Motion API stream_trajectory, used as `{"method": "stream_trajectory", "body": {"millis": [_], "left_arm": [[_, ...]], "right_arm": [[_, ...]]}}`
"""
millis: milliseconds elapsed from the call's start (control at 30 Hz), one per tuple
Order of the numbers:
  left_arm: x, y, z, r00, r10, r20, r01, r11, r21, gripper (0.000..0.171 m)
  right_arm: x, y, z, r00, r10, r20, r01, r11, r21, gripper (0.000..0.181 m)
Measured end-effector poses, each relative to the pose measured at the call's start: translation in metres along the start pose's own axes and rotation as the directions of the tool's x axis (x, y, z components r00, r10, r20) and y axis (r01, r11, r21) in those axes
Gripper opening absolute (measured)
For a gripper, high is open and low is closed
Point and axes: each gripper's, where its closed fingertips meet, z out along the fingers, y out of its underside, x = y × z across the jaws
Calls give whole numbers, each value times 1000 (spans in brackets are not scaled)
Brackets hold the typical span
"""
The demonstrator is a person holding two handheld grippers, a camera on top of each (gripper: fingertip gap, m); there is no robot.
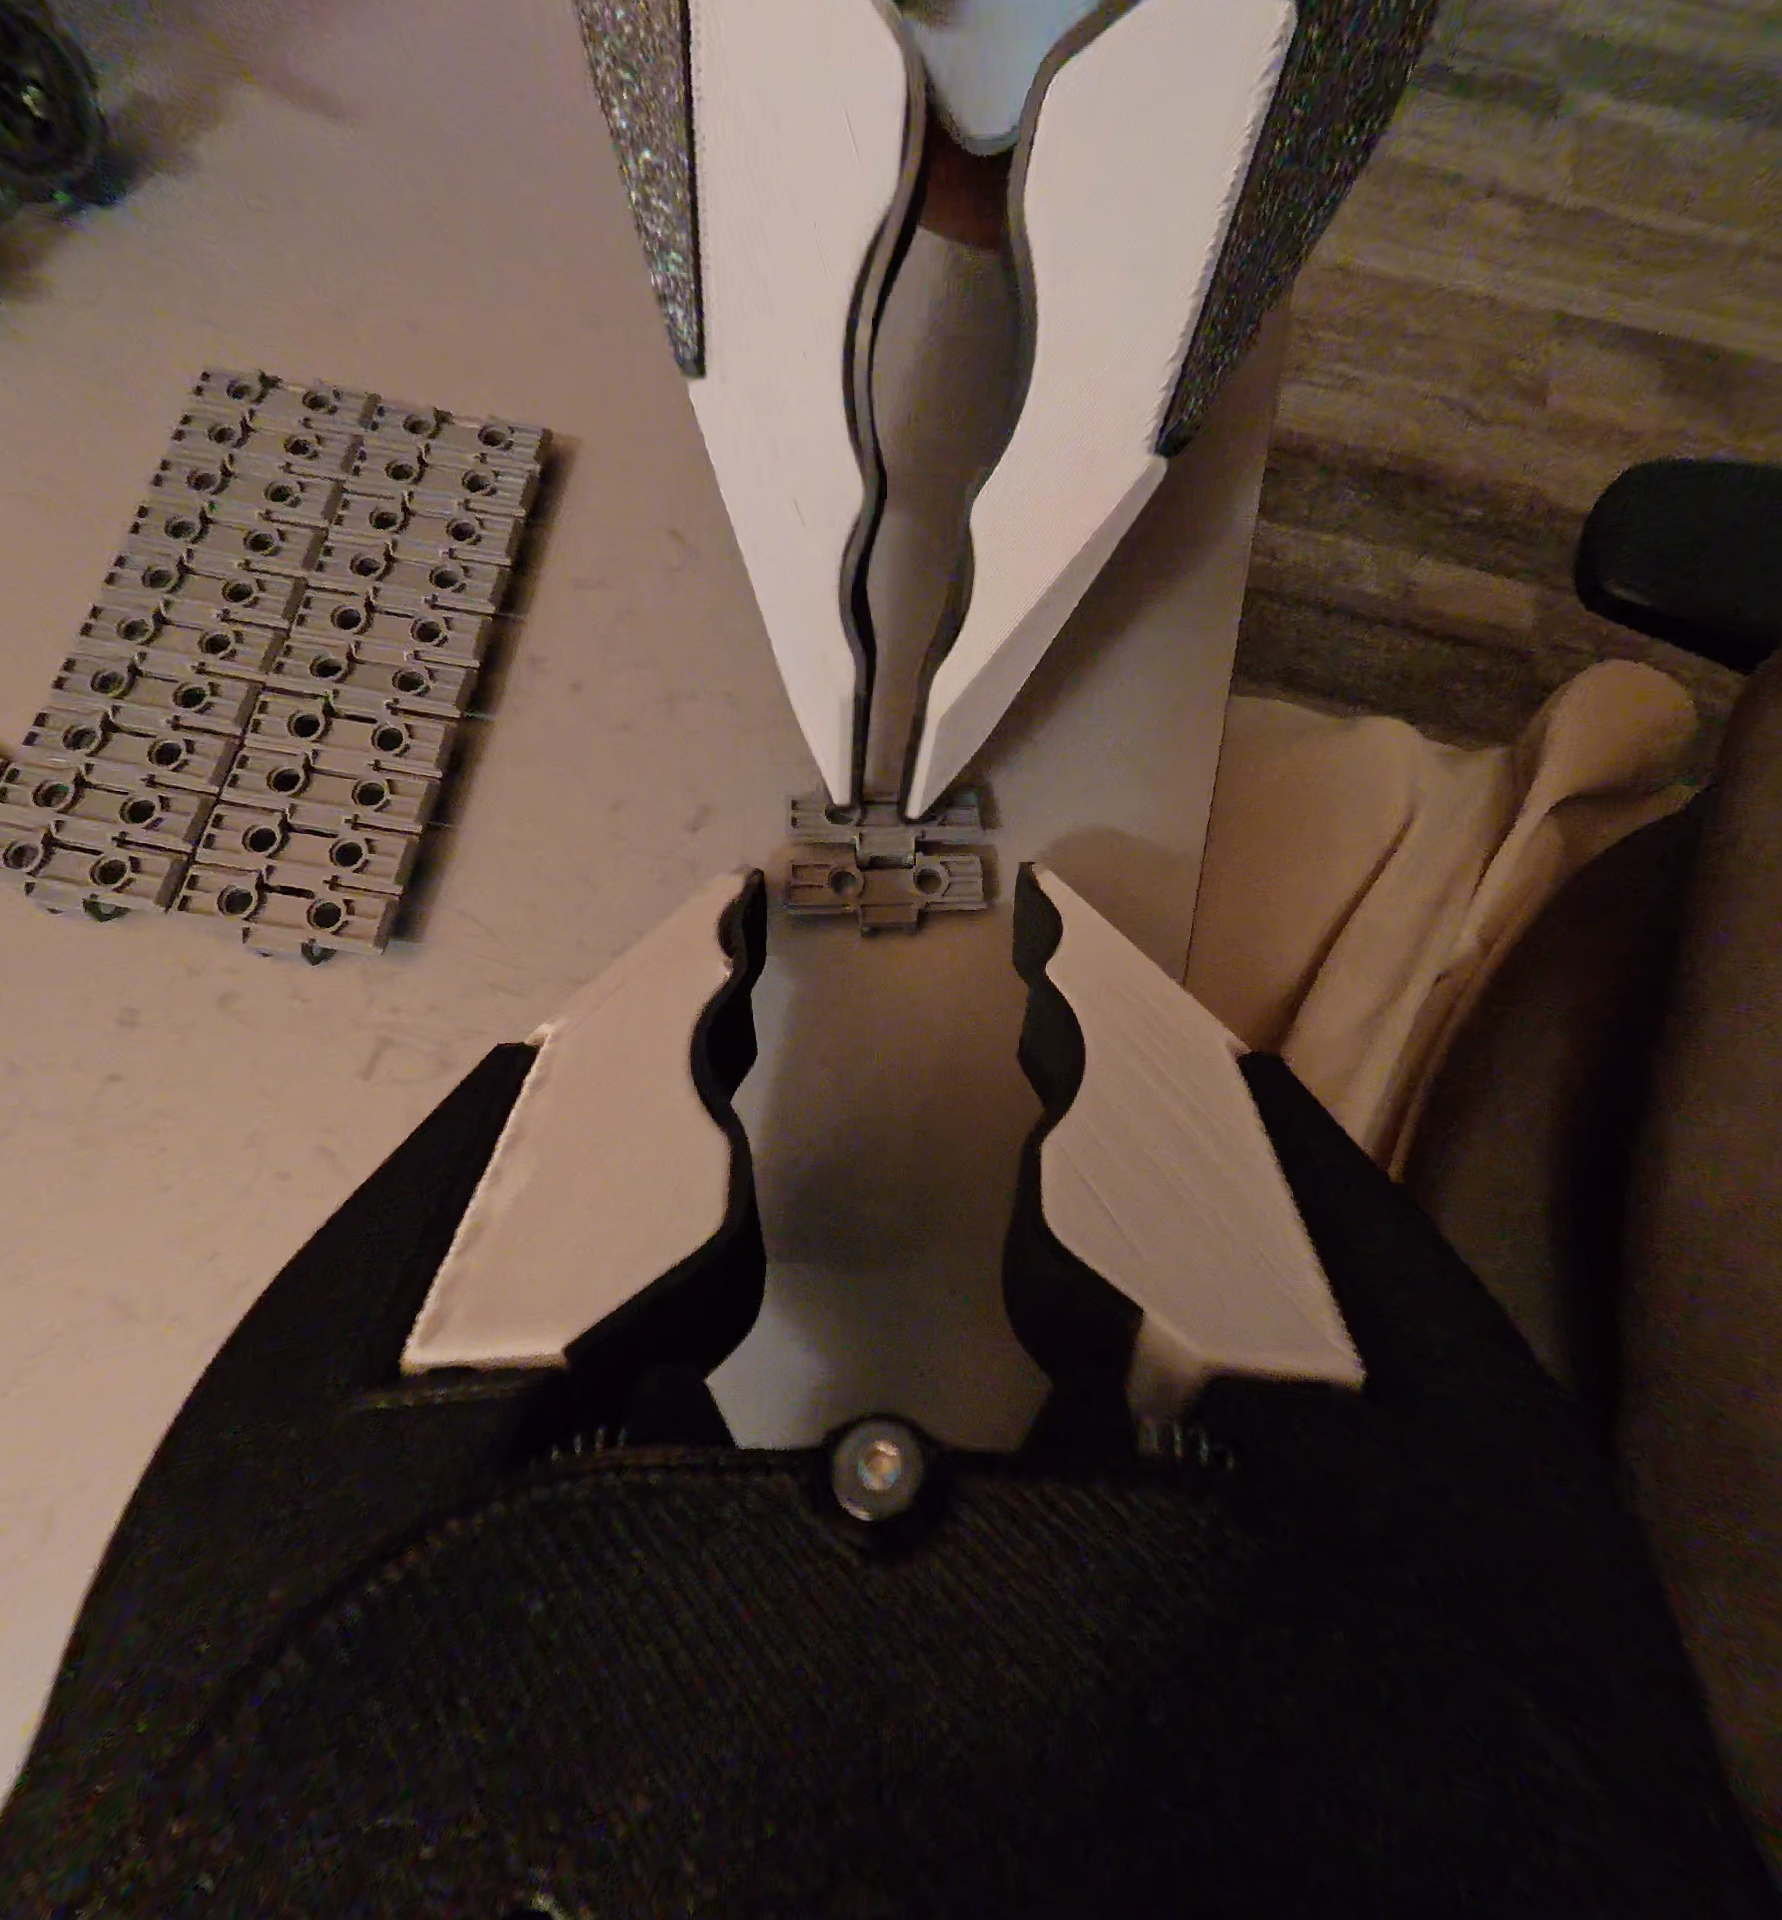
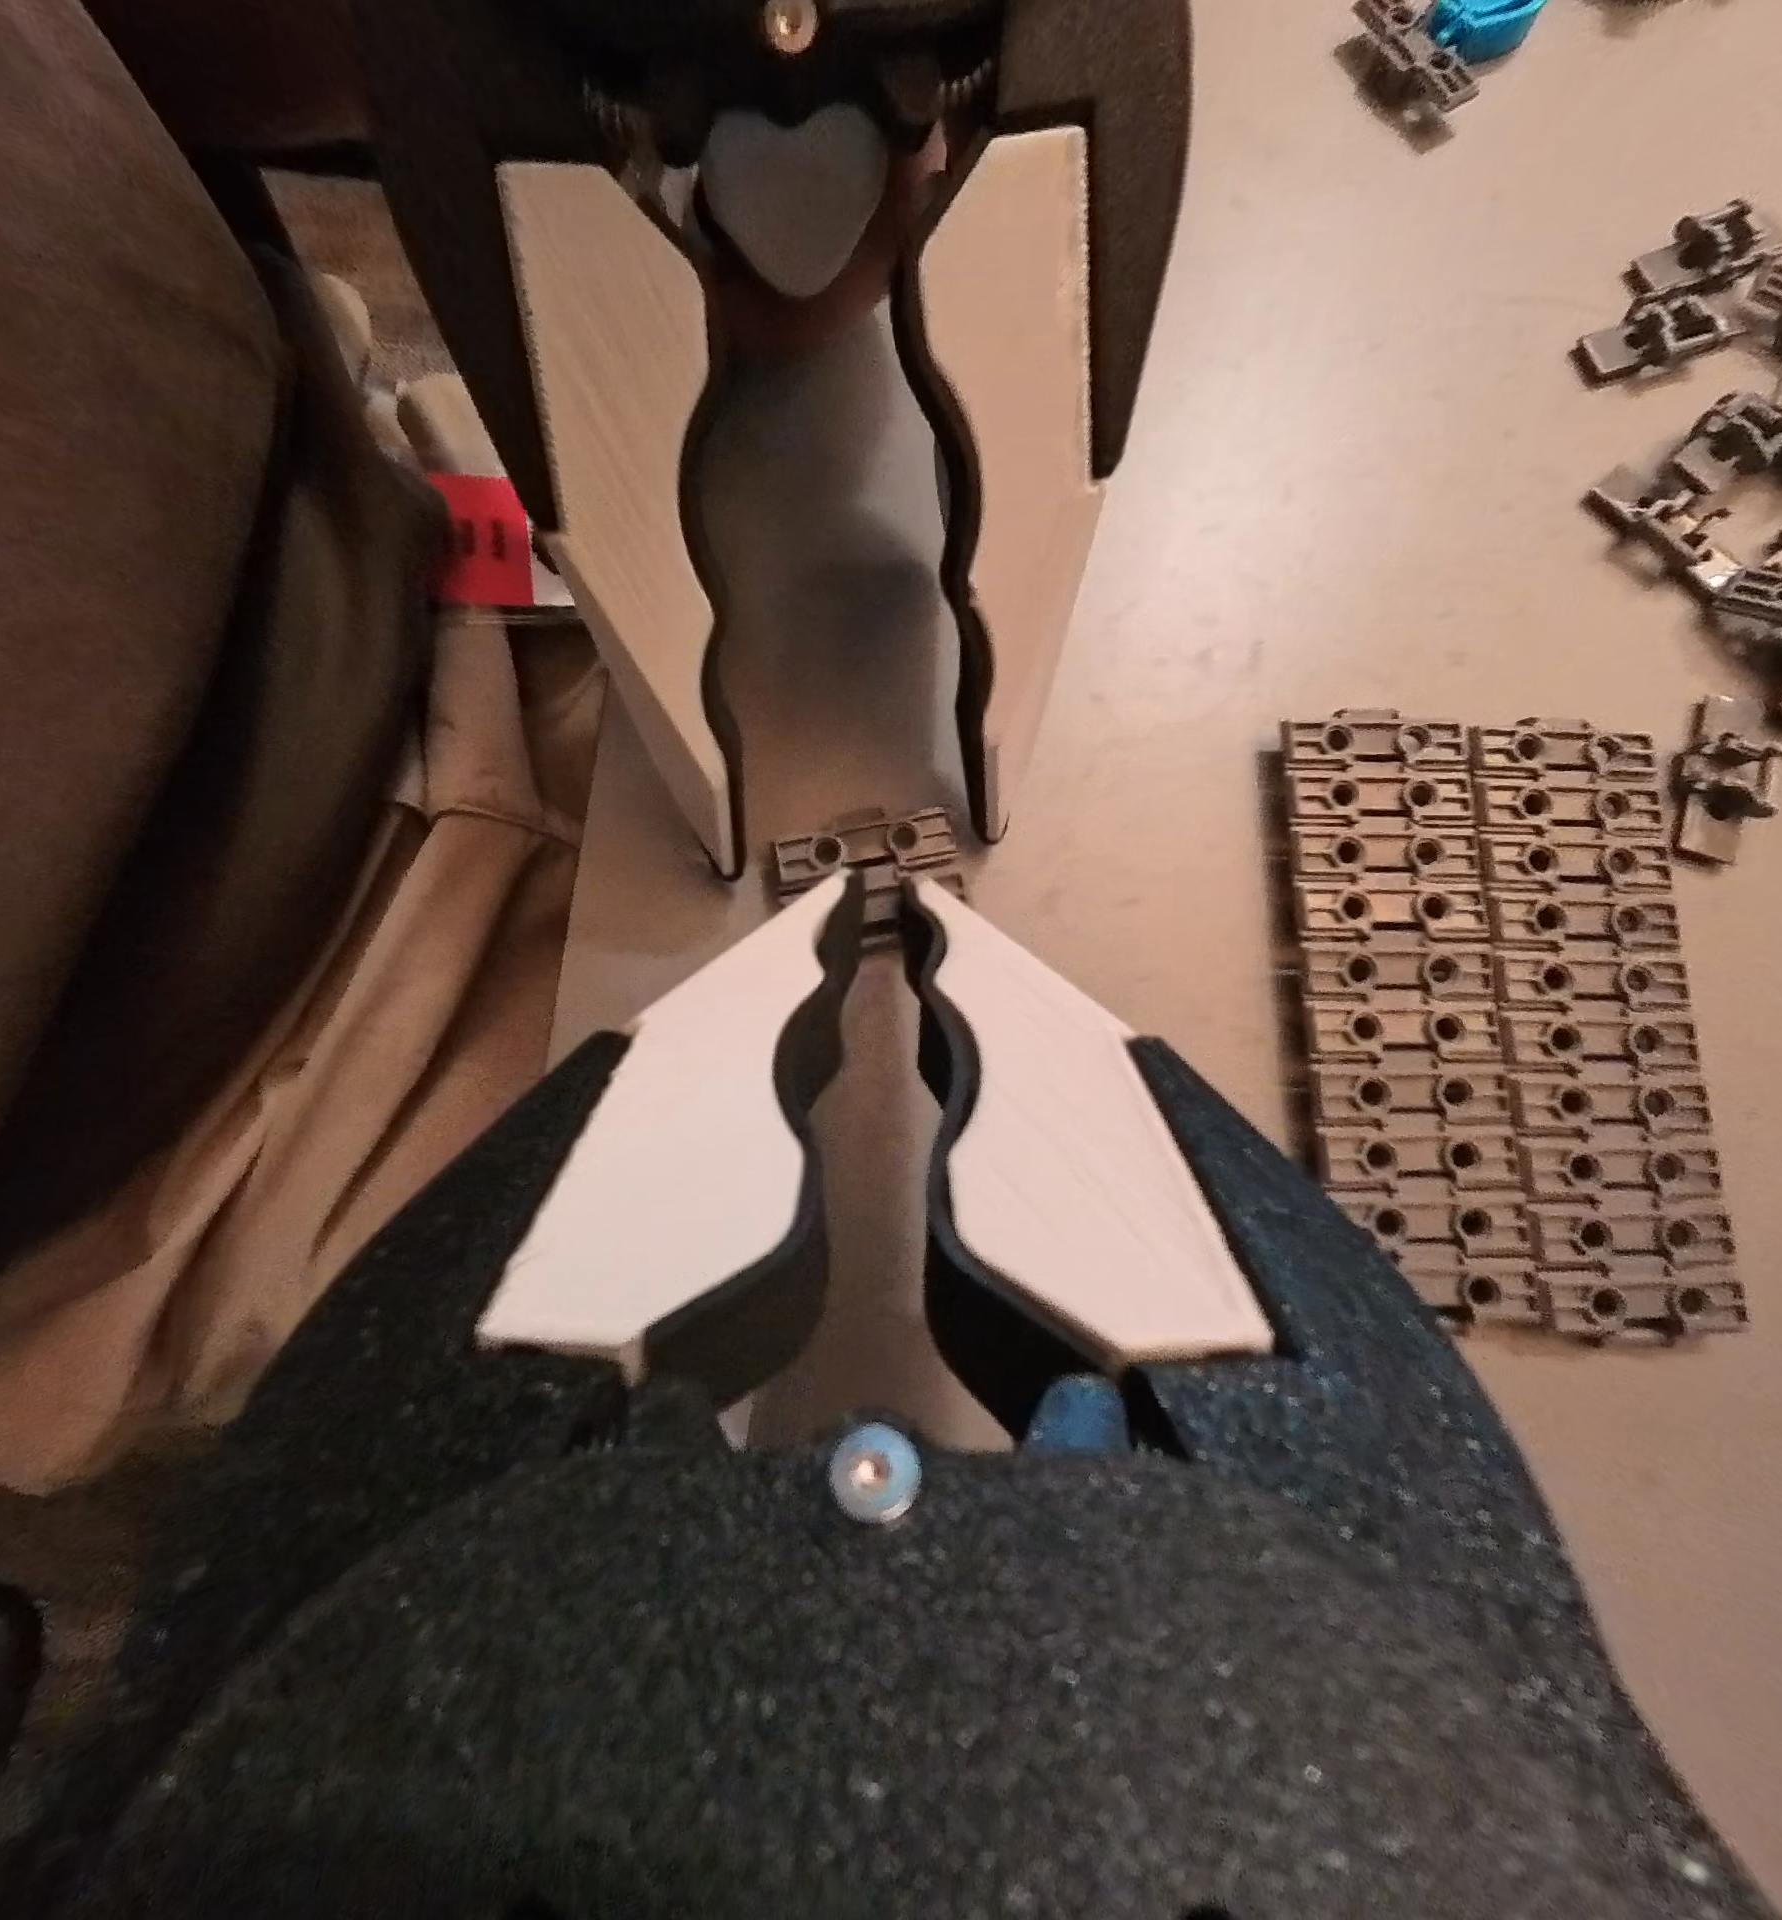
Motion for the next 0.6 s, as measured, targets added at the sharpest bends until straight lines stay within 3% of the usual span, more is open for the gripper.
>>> {"method": "stream_trajectory", "body": {"millis": [67, 467, 600], "left_arm": [[1, 2, 1, 1000, 4, -2, -4, 1000, -13, 36], [3, 2, 2, 1000, 2, -23, -2, 1000, -17, 37], [3, 2, 2, 1000, 2, -26, -2, 1000, -18, 37]], "right_arm": [[-2, 0, 4, 1000, -3, 15, 3, 1000, 1, 1], [-3, 1, 9, 999, 32, 22, -30, 996, -80, 0], [-3, 1, 9, 993, 104, 49, -100, 992, -80, 0]]}}
